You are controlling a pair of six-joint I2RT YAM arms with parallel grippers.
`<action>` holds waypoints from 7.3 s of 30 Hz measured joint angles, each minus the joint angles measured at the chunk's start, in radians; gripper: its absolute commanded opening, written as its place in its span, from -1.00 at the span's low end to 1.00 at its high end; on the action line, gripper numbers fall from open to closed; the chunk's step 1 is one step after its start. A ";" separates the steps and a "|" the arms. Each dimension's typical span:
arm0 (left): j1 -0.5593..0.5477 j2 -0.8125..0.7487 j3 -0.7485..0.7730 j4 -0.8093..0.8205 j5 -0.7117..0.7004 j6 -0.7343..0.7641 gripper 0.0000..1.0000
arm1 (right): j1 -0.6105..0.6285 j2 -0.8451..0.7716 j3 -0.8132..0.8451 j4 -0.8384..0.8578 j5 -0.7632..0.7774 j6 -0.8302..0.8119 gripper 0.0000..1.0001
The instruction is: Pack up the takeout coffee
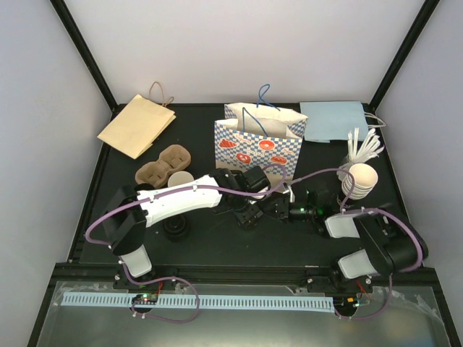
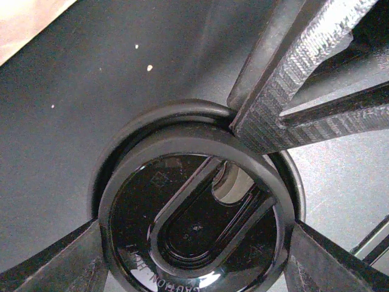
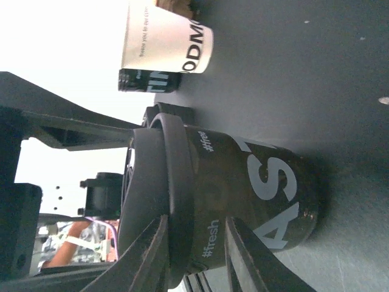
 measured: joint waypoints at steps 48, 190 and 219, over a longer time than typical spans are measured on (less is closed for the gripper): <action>-0.001 -0.014 -0.023 0.027 0.001 0.009 0.20 | -0.042 -0.192 0.137 -0.307 -0.024 -0.150 -0.98; -0.014 0.036 0.220 -0.268 -0.039 -0.063 0.97 | 0.032 -0.302 0.037 -0.333 0.062 -0.224 0.84; 0.307 -0.336 -0.096 -0.114 0.009 -0.198 0.79 | 0.061 -0.289 0.113 -0.530 0.213 -0.372 0.78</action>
